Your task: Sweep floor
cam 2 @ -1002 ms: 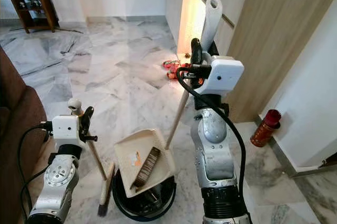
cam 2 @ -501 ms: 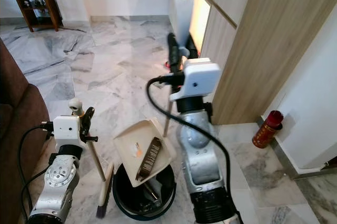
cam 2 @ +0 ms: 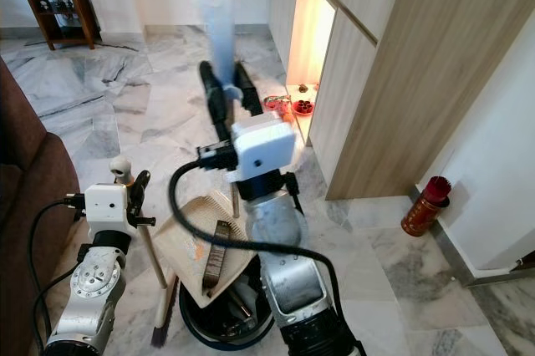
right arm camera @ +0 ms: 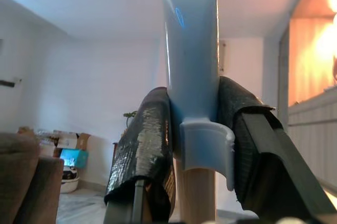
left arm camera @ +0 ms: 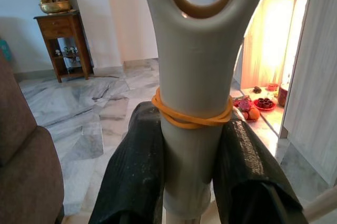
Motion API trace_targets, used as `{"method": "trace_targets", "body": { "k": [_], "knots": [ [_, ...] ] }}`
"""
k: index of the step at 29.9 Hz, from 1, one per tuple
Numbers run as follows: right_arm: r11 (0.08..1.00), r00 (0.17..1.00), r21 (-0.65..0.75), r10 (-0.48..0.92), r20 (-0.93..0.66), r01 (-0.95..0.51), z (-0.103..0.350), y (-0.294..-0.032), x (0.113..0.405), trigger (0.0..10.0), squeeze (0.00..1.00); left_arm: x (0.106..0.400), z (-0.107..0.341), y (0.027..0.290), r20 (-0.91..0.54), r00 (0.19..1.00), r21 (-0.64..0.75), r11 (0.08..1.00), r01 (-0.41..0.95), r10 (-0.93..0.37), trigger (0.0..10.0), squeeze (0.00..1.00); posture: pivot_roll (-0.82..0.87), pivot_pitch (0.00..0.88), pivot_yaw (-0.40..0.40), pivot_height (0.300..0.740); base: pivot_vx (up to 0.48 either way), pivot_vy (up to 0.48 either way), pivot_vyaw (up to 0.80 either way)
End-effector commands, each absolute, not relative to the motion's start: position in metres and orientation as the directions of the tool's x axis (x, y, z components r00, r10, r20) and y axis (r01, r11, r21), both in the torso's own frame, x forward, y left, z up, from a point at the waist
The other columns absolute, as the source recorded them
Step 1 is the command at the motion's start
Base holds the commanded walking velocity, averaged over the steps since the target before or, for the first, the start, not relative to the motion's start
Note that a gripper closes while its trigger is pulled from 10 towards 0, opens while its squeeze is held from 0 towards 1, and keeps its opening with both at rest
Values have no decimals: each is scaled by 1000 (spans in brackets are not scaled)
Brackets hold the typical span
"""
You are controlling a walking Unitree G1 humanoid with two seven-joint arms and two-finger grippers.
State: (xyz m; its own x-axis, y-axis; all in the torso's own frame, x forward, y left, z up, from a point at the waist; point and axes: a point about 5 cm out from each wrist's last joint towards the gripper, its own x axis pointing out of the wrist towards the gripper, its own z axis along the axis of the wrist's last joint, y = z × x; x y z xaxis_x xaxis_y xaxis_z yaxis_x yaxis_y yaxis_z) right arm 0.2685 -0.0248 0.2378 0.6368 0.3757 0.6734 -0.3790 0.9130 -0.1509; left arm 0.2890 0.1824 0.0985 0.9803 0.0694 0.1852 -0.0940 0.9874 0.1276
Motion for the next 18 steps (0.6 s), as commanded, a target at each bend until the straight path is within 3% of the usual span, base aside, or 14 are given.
{"method": "trace_targets", "body": {
  "k": [1, 18],
  "knots": [
    [907, 542, -212, 392, 743, -365, 253, -25, 257, 10000, 0, 291, 113, 177, 254, 966, 129, 989, -77, 43, 10000, 0, 112, 0, -34, 740, 0, 0, 0],
    [844, 431, -401, 529, 731, -355, 248, -8, 243, 10000, 0, 293, 114, 178, 261, 964, 131, 988, -79, 43, 10000, 0, 113, 0, -34, 740, 0, 0, 0]
  ]
}}
